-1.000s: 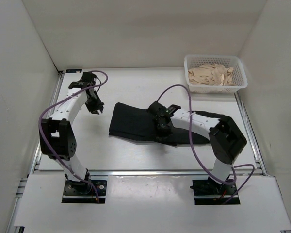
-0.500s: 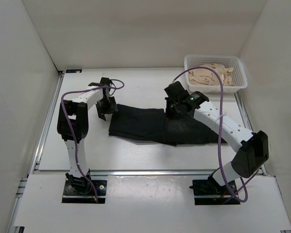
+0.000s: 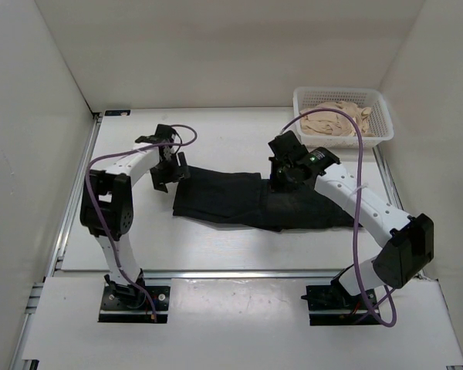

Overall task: Fold and stack the trousers
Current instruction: Fold the trousers

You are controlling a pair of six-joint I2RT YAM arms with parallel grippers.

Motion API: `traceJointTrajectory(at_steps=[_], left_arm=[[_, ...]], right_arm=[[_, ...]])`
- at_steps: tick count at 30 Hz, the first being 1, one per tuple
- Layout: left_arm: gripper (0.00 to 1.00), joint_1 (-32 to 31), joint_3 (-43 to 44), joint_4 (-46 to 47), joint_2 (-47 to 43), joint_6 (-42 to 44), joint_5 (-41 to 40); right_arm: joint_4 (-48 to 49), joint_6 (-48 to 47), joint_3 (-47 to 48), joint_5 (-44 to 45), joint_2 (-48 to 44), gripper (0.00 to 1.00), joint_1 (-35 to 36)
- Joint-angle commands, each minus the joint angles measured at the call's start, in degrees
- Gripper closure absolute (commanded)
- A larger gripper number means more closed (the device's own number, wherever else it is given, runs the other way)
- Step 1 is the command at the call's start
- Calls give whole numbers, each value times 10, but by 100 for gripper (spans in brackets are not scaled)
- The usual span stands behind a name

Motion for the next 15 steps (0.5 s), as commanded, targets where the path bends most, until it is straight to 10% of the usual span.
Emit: traceJointTrajectory(at_steps=[1,12,15], left_arm=[[10,-3,-28,4,-63,18,40],[30,-8,-64,32,19,3,50],[76,-8,-58,32,25,-2,55]], right_arm=[[-1,-8,-9,0,-16,100,-1],[-6,-3,-20,-1,-26,100,-6],[-12,-3,-20,0,-32,100,-6]])
